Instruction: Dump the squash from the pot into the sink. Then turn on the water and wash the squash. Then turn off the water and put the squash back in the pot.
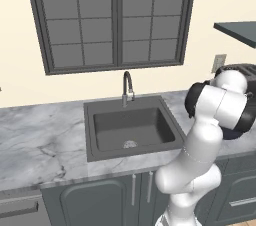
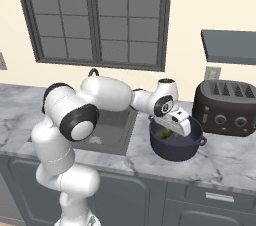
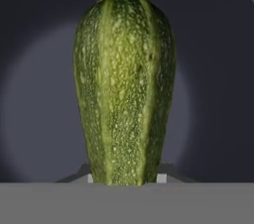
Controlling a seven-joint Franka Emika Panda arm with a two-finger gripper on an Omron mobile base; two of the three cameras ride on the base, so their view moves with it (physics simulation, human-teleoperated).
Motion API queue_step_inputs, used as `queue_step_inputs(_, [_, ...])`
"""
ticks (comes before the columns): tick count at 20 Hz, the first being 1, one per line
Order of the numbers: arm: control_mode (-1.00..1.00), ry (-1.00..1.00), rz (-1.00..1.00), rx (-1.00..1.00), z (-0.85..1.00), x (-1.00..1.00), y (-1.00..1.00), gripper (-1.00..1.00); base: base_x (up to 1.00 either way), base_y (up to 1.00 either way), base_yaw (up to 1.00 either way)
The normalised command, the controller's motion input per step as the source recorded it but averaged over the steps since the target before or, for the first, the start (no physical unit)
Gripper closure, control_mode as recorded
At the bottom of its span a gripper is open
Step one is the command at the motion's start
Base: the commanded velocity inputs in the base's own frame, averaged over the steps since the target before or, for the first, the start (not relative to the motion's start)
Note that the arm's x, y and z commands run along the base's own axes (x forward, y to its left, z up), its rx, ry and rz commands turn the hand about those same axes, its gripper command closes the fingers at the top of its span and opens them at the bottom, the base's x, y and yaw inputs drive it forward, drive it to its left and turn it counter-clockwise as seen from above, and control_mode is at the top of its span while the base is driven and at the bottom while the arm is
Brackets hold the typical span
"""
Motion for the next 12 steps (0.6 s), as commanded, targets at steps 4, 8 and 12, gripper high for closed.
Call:
queue_step_inputs(4, [-1.0, 0.04, 0.0, 0.0, -0.19, 0.22, 0.0, -1.0, 0.0, 0.0, 0.0])
queue_step_inputs(8, [-1.0, 0.0, 0.0, 0.0, -0.03, 0.1, 0.0, -1.0, 0.0, 0.0, 0.0])
queue_step_inputs(12, [-1.0, 0.0, 0.0, 0.0, 0.24, 0.0, 0.0, -1.0, 0.0, 0.0, 0.0])
